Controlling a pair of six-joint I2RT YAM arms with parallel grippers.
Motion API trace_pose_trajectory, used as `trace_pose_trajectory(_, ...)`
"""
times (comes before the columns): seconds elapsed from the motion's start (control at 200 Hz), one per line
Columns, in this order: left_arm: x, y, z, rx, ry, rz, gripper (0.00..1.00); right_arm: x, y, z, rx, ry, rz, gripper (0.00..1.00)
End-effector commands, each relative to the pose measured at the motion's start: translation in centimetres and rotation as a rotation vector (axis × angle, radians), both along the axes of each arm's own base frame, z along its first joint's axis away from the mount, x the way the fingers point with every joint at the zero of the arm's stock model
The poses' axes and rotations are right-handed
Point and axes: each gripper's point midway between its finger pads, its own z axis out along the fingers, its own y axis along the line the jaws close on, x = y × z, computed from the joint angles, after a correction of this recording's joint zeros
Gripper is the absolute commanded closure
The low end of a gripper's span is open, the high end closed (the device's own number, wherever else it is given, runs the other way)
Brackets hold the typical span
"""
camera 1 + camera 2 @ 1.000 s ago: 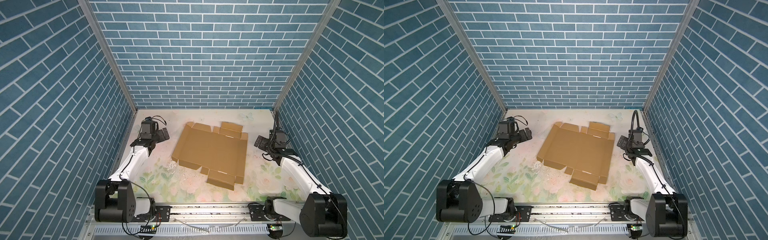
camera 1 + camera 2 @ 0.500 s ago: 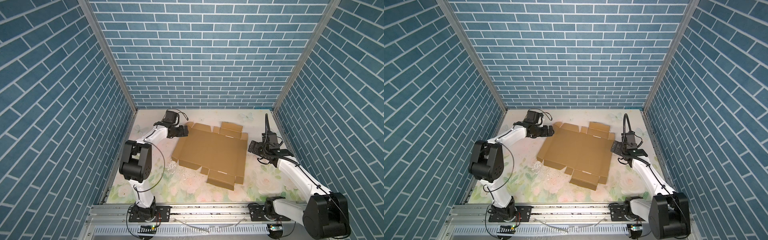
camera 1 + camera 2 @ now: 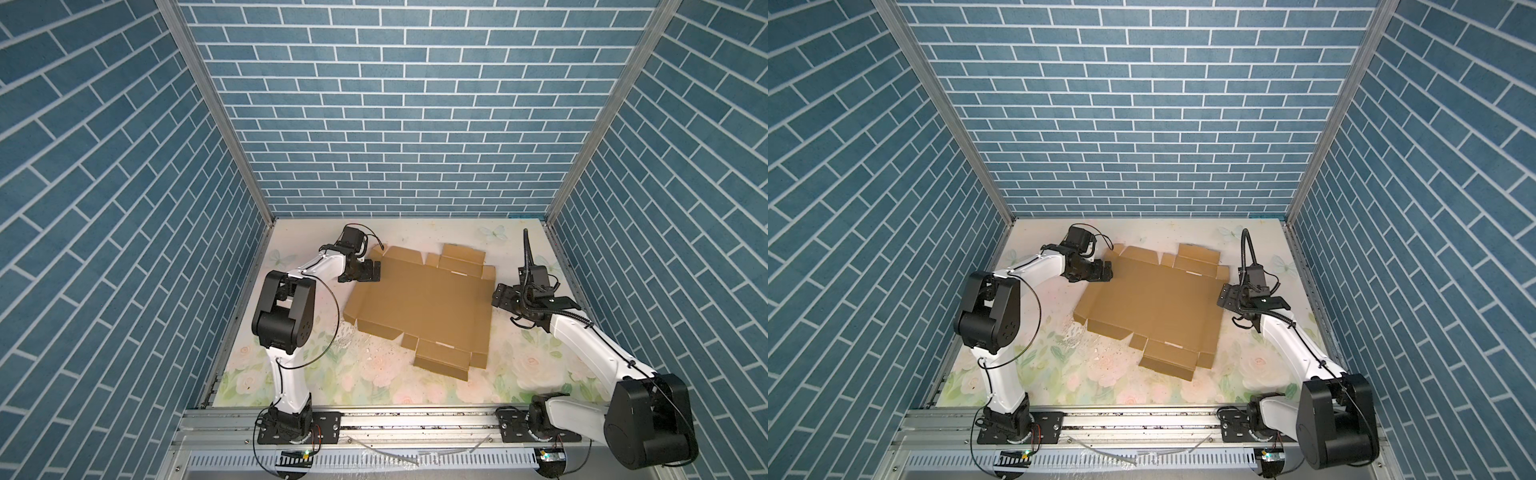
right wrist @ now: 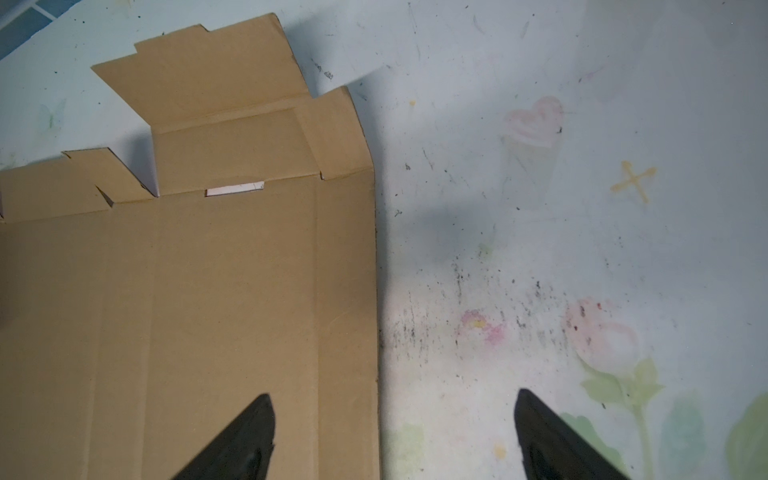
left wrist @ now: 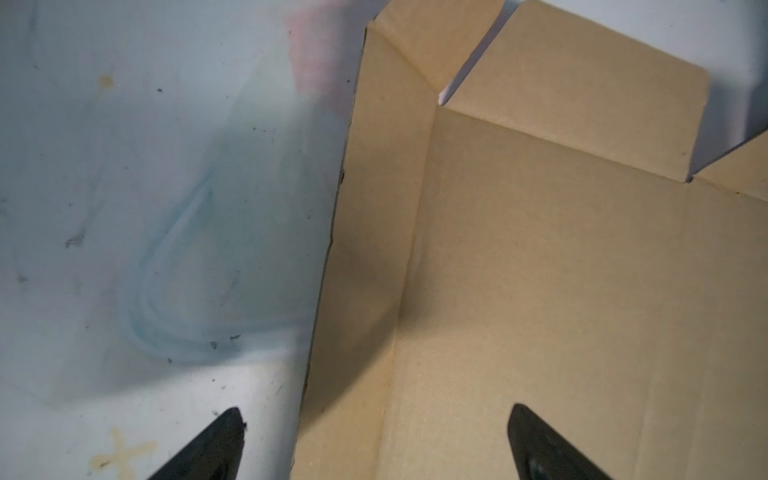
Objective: Fold the paper box
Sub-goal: 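Reach both grippers to the side edges of the flat cardboard blank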
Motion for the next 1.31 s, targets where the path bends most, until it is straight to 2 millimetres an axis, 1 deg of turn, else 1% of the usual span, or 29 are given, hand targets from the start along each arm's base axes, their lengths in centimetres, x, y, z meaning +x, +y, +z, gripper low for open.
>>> trace_pose_trajectory(0.0,0.6,0.0,-0.6,0.011,0.002,0.007,0.02,-0.4,0.4,-0.8,0.021,0.021,-0.009,0.11)
trace_pose_trajectory(0.12,0.7,-0.1,-1.0,0.001,0.005,0.015,0.07,-0.4,0.5,-1.1,0.018,0.030,-0.006,0.11)
trace_pose_trajectory(0.275,0.7,-0.2,-1.4,-0.006,0.014,0.020,0.17,-0.2,0.6,-1.2,0.016,0.036,-0.003,0.12)
trace_pose_trajectory(0.43,0.5,-0.1,-1.6,-0.013,0.019,0.024,0.25,0.1,0.9,-1.5,0.026,0.042,0.002,0.12)
trace_pose_trajectory(0.545,0.5,0.1,-1.7,-0.024,0.021,0.033,0.28,0.3,1.1,-1.6,0.033,0.043,0.007,0.12)
trace_pose_trajectory(0.72,0.8,0.8,-1.7,-0.050,0.022,0.055,0.29,0.4,1.2,-1.6,0.034,0.043,0.010,0.12)
trace_pose_trajectory(0.85,0.9,1.0,-1.9,-0.054,0.027,0.055,0.33,0.5,1.3,-1.6,0.034,0.049,0.014,0.12)
trace_pose_trajectory(1.075,0.7,0.7,-2.7,-0.067,0.049,0.040,0.43,1.0,1.5,-1.1,0.038,0.037,0.018,0.13)
trace_pose_trajectory(1.3,0.4,0.4,-3.2,-0.085,0.062,0.032,0.58,1.0,1.6,-1.2,0.035,0.045,0.021,0.13)
